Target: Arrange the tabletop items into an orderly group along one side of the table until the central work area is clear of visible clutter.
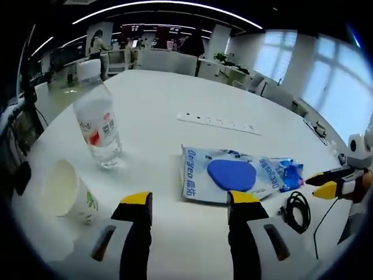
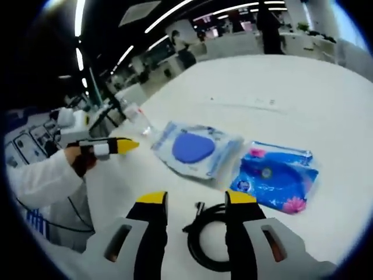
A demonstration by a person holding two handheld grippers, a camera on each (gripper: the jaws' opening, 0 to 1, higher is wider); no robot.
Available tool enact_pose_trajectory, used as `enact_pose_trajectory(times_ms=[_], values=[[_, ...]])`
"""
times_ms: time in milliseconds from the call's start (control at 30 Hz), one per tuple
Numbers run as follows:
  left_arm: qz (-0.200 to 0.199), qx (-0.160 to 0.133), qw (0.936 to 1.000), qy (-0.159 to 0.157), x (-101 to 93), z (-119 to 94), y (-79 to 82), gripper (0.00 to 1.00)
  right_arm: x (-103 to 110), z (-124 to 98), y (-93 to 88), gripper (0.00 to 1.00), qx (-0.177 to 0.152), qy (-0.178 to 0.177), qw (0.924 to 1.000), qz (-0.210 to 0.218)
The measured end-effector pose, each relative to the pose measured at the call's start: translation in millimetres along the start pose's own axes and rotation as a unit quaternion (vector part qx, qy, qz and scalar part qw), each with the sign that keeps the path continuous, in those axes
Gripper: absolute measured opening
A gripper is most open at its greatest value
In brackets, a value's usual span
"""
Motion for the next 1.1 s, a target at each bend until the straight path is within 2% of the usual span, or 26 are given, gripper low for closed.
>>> enact_pose_trajectory(times_ms=[300,533,667,867,1100], values=[[0.015,-0.007,0.9999,0.000,-2.0,-25.3,-5.0,0.54,-7.8,-30.2,-24.8,0.40,-0.008,-0.007,0.9999,0.012],[0.009,-0.027,0.9996,0.000,1.4,-47.4,-9.8,0.56,-17.8,-53.2,-48.2,0.42,-0.012,-0.018,0.9994,0.028],[0.021,-0.024,0.9995,0.005,4.1,-57.0,-15.4,0.57,-23.8,-66.9,-61.0,0.42,-0.014,-0.022,0.9990,0.036],[0.011,-0.020,0.9996,0.016,13.8,-70.6,-25.3,0.57,-32.3,-83.5,-74.6,0.42,-0.019,-0.035,0.9981,0.047],[0.009,-0.016,0.9996,0.021,18.1,-79.3,-31.4,0.57,-35.1,-92.3,-84.4,0.42,-0.026,-0.035,0.9965,0.071]])
Point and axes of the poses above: the point that each gripper's makers call its tool centre point, and the gripper's own axes: z roughly forward along the fingers, x roughly to its left, y roughly out of its top, the point moved 4 cm from there along -z, roughly backward along the fingers, and after that the axes turned 5 degrees about x, right-handed, at the moved point
